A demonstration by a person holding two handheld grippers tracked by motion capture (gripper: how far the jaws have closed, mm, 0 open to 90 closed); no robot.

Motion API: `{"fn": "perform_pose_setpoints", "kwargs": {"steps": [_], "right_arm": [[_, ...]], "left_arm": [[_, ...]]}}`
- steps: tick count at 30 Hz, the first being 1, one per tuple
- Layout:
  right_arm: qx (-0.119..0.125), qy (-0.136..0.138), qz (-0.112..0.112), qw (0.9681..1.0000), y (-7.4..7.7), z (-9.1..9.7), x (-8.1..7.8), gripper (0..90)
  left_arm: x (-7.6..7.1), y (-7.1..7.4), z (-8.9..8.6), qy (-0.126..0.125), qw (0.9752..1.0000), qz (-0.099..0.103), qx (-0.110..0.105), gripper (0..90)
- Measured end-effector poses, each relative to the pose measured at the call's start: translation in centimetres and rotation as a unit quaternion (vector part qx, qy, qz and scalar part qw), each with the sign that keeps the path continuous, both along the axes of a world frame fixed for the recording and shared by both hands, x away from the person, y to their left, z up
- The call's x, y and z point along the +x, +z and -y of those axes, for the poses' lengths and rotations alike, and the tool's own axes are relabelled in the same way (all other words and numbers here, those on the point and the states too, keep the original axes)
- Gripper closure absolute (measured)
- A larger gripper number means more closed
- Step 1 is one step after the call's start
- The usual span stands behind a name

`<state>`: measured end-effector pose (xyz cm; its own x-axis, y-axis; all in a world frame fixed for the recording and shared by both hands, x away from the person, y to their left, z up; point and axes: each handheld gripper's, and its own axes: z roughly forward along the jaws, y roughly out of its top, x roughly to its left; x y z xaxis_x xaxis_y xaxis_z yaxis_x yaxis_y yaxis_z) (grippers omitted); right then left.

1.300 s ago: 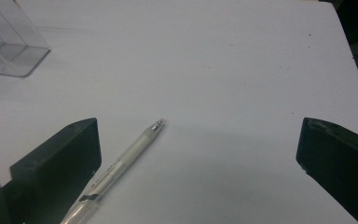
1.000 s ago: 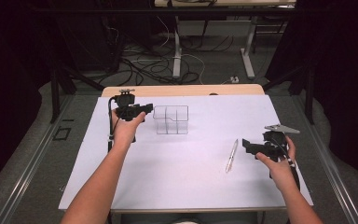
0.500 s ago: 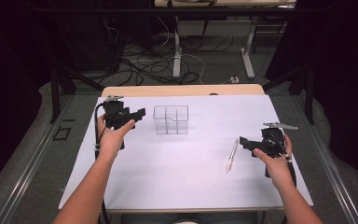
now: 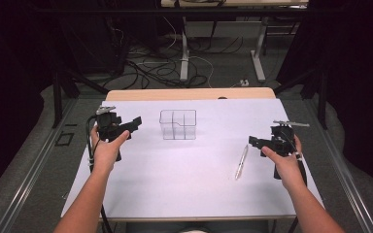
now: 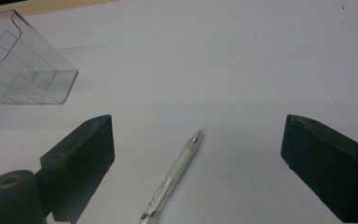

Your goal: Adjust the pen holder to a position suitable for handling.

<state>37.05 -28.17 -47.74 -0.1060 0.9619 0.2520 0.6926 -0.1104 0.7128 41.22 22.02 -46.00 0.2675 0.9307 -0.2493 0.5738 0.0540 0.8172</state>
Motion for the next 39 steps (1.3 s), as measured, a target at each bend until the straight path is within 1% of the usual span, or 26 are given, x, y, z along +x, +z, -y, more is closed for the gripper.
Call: {"fn": "perform_pose_setpoints", "kwargs": {"steps": [3, 4, 5, 6, 7, 8, 9, 11, 12, 13, 15, 18, 19, 21, 24, 26, 27, 28, 29, 30, 31, 32, 33, 34, 35, 39], "right_arm": [[0.004, -0.004, -0.003, 1.0000, 0.3, 0.0, 0.3, 9.4], [0.006, -0.008, -0.008, 0.9999, 0.4, 0.0, 0.4, 10.3], [0.002, -0.009, -0.007, 0.9999, 0.4, 0.1, 0.5, 13.2], [0.002, -0.012, -0.011, 0.9999, 0.5, 0.1, 0.6, 16.5], [0.006, -0.017, -0.015, 0.9997, 0.5, 0.1, 0.7, 15.4], [0.008, -0.014, -0.018, 0.9997, 0.5, 0.2, 0.8, 16.1], [0.014, -0.018, -0.021, 0.9995, 0.5, 0.1, 0.9, 16.1], [0.015, -0.018, -0.022, 0.9995, 0.5, 0.2, 1.0, 16.2], [0.018, -0.016, -0.027, 0.9993, 0.5, 0.2, 1.1, 16.3], [0.016, -0.019, -0.028, 0.9993, 0.4, 0.1, 1.1, 16.4], [0.015, -0.019, -0.032, 0.9992, 0.3, 0.0, 1.3, 17.1], [0.022, -0.027, -0.042, 0.9985, 0.3, -0.2, 1.5, 18.7], [0.021, -0.020, -0.048, 0.9985, 0.3, -0.1, 1.6, 19.5], [0.024, -0.025, -0.051, 0.9981, 0.4, -0.3, 1.8, 20.9], [0.017, -0.017, -0.056, 0.9981, 0.3, -0.4, 2.0, 22.1], [0.024, -0.022, -0.058, 0.9978, 0.2, -0.7, 2.1, 22.0], [0.024, -0.017, -0.061, 0.9977, 0.1, -0.7, 2.1, 22.1], [0.020, -0.018, -0.062, 0.9977, 0.0, -0.8, 2.2, 22.2], [0.020, -0.013, -0.065, 0.9976, -0.1, -0.8, 2.2, 22.5], [0.018, -0.018, -0.068, 0.9974, -0.2, -1.0, 2.3, 24.0], [0.013, -0.013, -0.063, 0.9978, -0.3, -1.0, 2.3, 25.1], [0.009, -0.014, -0.064, 0.9978, -0.3, -1.1, 2.3, 26.9], [0.014, -0.013, -0.069, 0.9974, -0.3, -1.2, 2.4, 27.1], [0.009, -0.014, -0.066, 0.9977, -0.4, -1.2, 2.4, 27.0], [0.012, -0.015, -0.067, 0.9976, -0.4, -1.2, 2.4, 26.7], [0.018, -0.013, -0.074, 0.9970, -0.7, -1.1, 2.6, 26.3]], "left_arm": [[-0.1, -0.2, -0.3, 0.003, 1.0000, -0.006, -0.003, 15.4], [-0.1, -0.3, -0.3, 0.004, 1.0000, -0.005, -0.001, 15.2], [-0.2, -0.3, -0.4, 0.003, 1.0000, -0.008, 0.000, 14.8], [-0.2, -0.4, -0.5, -0.002, 1.0000, -0.008, 0.005, 13.8], [-0.3, -0.5, -0.5, -0.003, 1.0000, -0.005, 0.004, 12.1], [-0.3, -0.6, -0.6, -0.004, 1.0000, -0.005, 0.006, 10.3], [-0.4, -0.6, -0.8, -0.007, 0.9999, -0.008, 0.008, 9.2], [-0.4, -0.8, -0.9, -0.008, 0.9999, -0.004, 0.010, 8.2], [-0.4, -0.9, -0.9, -0.009, 0.9999, -0.005, 0.013, 7.5], [-0.4, -0.9, -1.0, -0.012, 0.9998, -0.008, 0.017, 6.4], [-0.4, -1.1, -1.0, -0.014, 0.9997, -0.002, 0.018, 3.4], [-0.4, -1.3, -1.1, -0.016, 0.9996, 0.001, 0.024, 0.1], [-0.4, -1.4, -1.1, -0.016, 0.9996, -0.001, 0.025, 0.1], [-0.4, -1.5, -1.1, -0.015, 0.9996, -0.001, 0.023, 0.1], [-0.5, -1.7, -1.1, -0.012, 0.9997, 0.000, 0.021, 0.1], [-0.5, -1.9, -1.1, -0.008, 0.9997, 0.004, 0.022, 0.1], [-0.5, -2.0, -1.1, -0.007, 0.9997, 0.003, 0.023, 0.1], [-0.5, -2.1, -1.0, -0.005, 0.9997, 0.006, 0.022, 0.1], [-0.6, -2.2, -1.1, -0.008, 0.9997, 0.002, 0.023, 0.1], [-0.6, -2.3, -1.0, -0.009, 0.9997, 0.002, 0.024, 0.2], [-0.6, -2.4, -1.0, -0.008, 0.9997, 0.001, 0.023, 0.2], [-0.6, -2.5, -0.9, -0.008, 0.9997, 0.003, 0.023, 0.2], [-0.6, -2.6, -0.9, -0.009, 0.9996, 0.003, 0.025, 0.2], [-0.6, -2.7, -0.9, -0.009, 0.9996, 0.003, 0.026, 0.3], [-0.6, -2.8, -0.8, -0.012, 0.9995, -0.001, 0.029, 0.3], [-0.6, -3.0, -0.6, -0.014, 0.9994, -0.001, 0.032, 0.3]]}}
